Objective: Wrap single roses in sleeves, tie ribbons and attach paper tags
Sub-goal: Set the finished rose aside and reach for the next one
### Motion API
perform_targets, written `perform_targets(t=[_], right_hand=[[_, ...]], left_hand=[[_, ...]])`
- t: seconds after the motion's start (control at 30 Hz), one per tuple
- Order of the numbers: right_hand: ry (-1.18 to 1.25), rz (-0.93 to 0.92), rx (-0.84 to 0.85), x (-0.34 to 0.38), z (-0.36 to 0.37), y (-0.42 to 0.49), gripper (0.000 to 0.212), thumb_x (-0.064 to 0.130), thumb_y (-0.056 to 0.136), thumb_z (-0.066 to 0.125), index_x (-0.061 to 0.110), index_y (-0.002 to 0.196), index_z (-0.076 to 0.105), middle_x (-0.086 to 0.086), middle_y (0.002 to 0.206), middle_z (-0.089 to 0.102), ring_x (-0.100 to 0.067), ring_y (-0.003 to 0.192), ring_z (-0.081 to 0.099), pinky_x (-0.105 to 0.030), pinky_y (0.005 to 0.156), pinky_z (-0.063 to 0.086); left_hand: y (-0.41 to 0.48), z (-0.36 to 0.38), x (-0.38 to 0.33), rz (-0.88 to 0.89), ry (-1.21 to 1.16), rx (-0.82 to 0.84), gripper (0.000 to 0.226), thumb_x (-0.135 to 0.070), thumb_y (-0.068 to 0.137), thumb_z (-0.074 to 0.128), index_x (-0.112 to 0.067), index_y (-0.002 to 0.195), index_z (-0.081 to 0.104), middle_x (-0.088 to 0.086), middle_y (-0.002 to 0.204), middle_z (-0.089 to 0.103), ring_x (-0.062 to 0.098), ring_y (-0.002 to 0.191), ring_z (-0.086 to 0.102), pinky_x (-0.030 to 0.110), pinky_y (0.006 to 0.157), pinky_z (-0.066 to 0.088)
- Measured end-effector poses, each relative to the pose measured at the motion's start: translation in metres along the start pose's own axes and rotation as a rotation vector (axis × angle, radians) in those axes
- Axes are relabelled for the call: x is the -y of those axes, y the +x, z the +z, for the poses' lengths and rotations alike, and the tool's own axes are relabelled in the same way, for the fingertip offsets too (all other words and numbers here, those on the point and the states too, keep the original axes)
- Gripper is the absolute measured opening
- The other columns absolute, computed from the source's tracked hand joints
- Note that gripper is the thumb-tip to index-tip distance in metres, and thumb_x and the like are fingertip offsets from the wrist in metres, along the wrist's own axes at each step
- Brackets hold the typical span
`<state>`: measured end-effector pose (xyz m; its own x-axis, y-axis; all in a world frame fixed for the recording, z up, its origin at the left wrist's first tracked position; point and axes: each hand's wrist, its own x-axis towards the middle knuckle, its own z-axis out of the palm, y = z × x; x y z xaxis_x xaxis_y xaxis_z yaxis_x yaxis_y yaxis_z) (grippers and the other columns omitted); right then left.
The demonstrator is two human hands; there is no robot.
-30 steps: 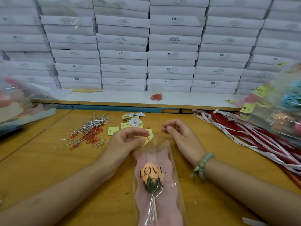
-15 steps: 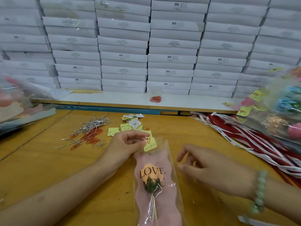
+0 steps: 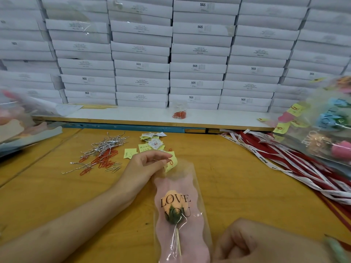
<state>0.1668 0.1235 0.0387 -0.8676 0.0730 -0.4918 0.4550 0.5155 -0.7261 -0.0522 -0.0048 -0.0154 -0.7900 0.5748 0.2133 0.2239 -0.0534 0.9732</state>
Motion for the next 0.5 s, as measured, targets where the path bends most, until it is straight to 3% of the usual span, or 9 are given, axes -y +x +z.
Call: perform_targets(t=[0.03,0.13,0.2,0.27,0.33,0.4,0.5], right_hand=[[0.048,-0.009,0.012,0.000,0.002,-0.001,0.020,0.038,0.087,0.065,0.021,0.075,0.065,0.005,0.074,0.059,0.005,0.059,0.049,-0.005,0.060,0.036],[0.121,-0.008,0.008,-0.003,0.005,-0.002,0.021,0.040,0.085,0.067,0.023,0.072,0.066,0.009,0.073,0.061,0.004,0.064,0.052,-0.006,0.065,0.038],[0.152,-0.014,0.025,-0.004,0.005,-0.002,0.018,0.030,0.090,0.063,0.024,0.074,0.062,0.006,0.081,0.061,0.002,0.071,0.053,-0.004,0.069,0.037],[0.166,-0.075,0.065,-0.007,0.007,0.001,0.016,0.015,0.095,0.057,0.023,0.081,0.059,0.002,0.084,0.058,0.000,0.074,0.053,-0.004,0.070,0.037],[0.218,-0.122,0.111,-0.007,0.010,0.001,0.007,0.012,0.094,0.058,0.014,0.096,0.065,-0.002,0.088,0.061,-0.005,0.081,0.056,-0.008,0.074,0.040],[0.280,-0.144,0.136,-0.013,0.010,0.008,0.016,0.013,0.092,0.061,0.007,0.106,0.067,-0.009,0.095,0.062,-0.010,0.086,0.059,-0.011,0.076,0.041],[0.485,-0.168,0.135,-0.017,0.011,0.008,0.002,0.016,0.084,0.072,0.017,0.082,0.071,-0.003,0.087,0.063,-0.009,0.082,0.060,-0.011,0.071,0.042]], left_hand=[[0.000,0.000,0.000,-0.001,0.007,0.002,0.019,-0.004,0.089,0.064,-0.015,0.097,0.076,-0.006,0.098,0.075,0.005,0.093,0.068,0.011,0.072,0.051],[-0.001,0.000,0.000,-0.004,0.020,0.010,0.022,0.001,0.088,0.064,-0.014,0.097,0.076,-0.007,0.098,0.075,0.005,0.094,0.068,0.011,0.072,0.051],[-0.001,-0.001,0.001,-0.004,0.029,0.012,0.024,0.004,0.086,0.064,-0.014,0.097,0.076,-0.006,0.098,0.075,0.006,0.094,0.069,0.012,0.073,0.052],[-0.001,-0.001,0.001,-0.005,0.036,0.014,0.025,0.004,0.086,0.064,-0.015,0.097,0.076,-0.005,0.098,0.075,0.006,0.093,0.069,0.012,0.073,0.052],[0.000,-0.001,0.001,-0.007,0.045,0.012,0.025,0.001,0.088,0.063,-0.019,0.097,0.076,-0.005,0.097,0.075,0.004,0.090,0.068,0.011,0.071,0.051],[0.001,-0.001,0.001,-0.010,0.041,0.011,0.023,-0.006,0.092,0.060,-0.021,0.099,0.076,-0.003,0.096,0.075,0.007,0.089,0.068,0.016,0.075,0.053],[0.002,-0.002,0.001,-0.017,-0.031,0.012,0.023,-0.018,0.096,0.052,-0.019,0.110,0.071,0.003,0.104,0.074,0.018,0.103,0.067,0.032,0.094,0.051]])
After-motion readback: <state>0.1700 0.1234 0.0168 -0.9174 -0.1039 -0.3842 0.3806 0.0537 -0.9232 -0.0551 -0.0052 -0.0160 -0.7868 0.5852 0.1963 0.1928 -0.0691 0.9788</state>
